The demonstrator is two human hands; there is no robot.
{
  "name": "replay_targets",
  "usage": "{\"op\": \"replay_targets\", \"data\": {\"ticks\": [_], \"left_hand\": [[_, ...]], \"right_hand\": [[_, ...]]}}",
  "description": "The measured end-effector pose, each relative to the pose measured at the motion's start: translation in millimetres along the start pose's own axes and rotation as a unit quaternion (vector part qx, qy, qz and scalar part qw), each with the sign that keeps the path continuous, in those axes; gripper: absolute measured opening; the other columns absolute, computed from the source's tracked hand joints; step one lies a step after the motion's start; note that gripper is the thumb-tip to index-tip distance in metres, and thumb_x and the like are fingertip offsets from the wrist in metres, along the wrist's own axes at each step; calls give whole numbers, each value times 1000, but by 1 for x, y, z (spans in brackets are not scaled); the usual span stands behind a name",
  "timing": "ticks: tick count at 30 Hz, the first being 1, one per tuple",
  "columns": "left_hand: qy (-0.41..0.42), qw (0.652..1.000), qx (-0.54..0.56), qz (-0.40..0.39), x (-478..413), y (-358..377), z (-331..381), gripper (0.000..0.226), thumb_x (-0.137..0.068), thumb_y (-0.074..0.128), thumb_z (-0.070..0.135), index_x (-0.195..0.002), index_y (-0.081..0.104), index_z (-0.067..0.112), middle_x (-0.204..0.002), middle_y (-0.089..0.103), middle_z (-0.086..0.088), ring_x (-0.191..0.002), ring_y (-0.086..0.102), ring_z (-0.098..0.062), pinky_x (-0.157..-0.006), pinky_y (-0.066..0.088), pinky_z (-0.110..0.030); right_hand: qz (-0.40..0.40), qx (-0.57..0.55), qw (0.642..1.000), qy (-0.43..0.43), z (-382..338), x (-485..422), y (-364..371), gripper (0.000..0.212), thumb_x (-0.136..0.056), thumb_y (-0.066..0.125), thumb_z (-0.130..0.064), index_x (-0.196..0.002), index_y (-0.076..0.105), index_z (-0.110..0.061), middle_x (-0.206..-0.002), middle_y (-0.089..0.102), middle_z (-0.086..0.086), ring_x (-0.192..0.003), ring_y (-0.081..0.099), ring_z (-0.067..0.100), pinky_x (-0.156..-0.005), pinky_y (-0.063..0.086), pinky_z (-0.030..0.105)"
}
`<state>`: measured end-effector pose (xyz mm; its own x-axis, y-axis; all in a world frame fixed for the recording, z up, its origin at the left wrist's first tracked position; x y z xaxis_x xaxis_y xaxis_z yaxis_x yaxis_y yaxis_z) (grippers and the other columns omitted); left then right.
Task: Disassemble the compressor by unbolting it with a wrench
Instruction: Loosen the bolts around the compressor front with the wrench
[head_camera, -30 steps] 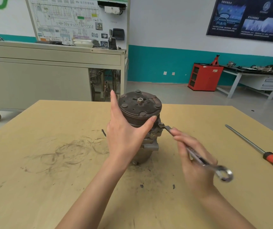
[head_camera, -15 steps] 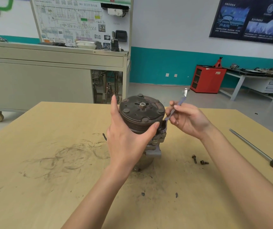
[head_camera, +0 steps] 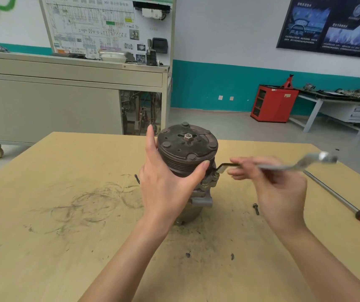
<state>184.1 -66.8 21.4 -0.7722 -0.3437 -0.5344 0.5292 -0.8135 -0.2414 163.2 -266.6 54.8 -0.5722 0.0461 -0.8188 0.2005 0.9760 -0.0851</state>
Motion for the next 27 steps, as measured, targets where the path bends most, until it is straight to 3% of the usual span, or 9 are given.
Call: {"op": "replay_targets", "data": {"ticks": [2, 5, 10, 12, 15, 17, 19, 22, 27], "left_hand": [[-3, 1000, 4, 0, 0, 0, 0, 108, -53, 57, 80, -140, -1, 54, -143, 48, 5, -128, 50, -23, -103, 42, -52], [-3, 1000, 7, -2, 0, 0, -1, 110, -54, 57, 80, -143, 0, 51, -143, 48, 6, -128, 50, -21, -103, 42, -52], [0, 1000, 12, -8, 0, 0, 0, 111, -55, 57, 80, -145, 0, 48, -145, 46, 6, -130, 48, -20, -104, 41, -52], [2, 1000, 13, -14, 0, 1, 0, 109, -57, 56, 80, -145, 0, 48, -147, 44, 5, -132, 45, -18, -106, 39, -52], [1, 1000, 18, -19, 0, 0, -1, 110, -58, 54, 80, -147, 0, 45, -149, 41, 3, -135, 42, -19, -108, 37, -52], [0, 999, 23, -25, -1, 0, -1, 111, -58, 54, 80, -148, -1, 45, -151, 39, 4, -136, 41, -18, -110, 36, -53], [-1, 999, 30, -29, 0, 1, -2, 109, -59, 54, 79, -147, -1, 46, -151, 39, 4, -136, 41, -18, -110, 35, -53], [-1, 999, 36, -26, 0, 0, -2, 107, -61, 54, 78, -148, 0, 46, -150, 40, 4, -135, 42, -19, -110, 35, -53], [4, 999, 40, -23, -1, 0, -4, 105, -63, 55, 77, -148, 2, 45, -148, 42, 3, -134, 43, -19, -110, 36, -52]], "right_hand": [[-52, 106, 986, -118, -22, 16, 13, 32, -92, 60, -35, -87, 72, -5, -94, 73, 0, -84, 71, 10, -75, 56, 25], [-67, 265, 920, -281, -40, 40, 30, 31, -86, 67, -26, -81, 74, 3, -95, 73, 12, -81, 72, 14, -71, 56, 23], [-38, 270, 916, -295, -36, 48, 25, 26, -83, 70, -22, -84, 75, 4, -97, 72, 13, -84, 72, 14, -74, 55, 21], [-17, 213, 948, -234, -26, 48, 14, 25, -90, 63, -19, -87, 73, 3, -98, 72, 12, -90, 71, 14, -80, 55, 23], [55, -48, 997, 20, 16, 43, -3, 18, -95, 47, -9, -90, 64, -5, -94, 73, 7, -89, 70, 24, -80, 56, 33], [111, -215, 958, 154, 46, 37, -4, 17, -92, 38, -3, -88, 54, -6, -86, 72, 9, -76, 70, 27, -71, 56, 30], [117, -287, 923, 228, 70, 23, -5, 21, -93, 31, 2, -86, 50, -7, -79, 72, 10, -62, 67, 23, -62, 54, 26], [9, -358, 881, 309, 99, -7, 7, 20, -91, 36, -1, -82, 51, -8, -78, 68, 10, -58, 61, 19, -57, 51, 24], [-200, -383, 816, 384, 123, -39, 43, 7, -74, 70, -14, -79, 67, -10, -76, 65, 8, -58, 58, 13, -58, 51, 22]]}}
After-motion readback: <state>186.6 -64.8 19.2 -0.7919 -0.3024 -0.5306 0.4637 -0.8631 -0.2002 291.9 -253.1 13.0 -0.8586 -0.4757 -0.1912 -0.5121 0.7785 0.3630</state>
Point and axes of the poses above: each hand's wrist, its own x-axis away from the middle knuckle, its own y-axis out of the palm, z = x × y, the point moved 8 cm from there along -x, towards the middle knuckle
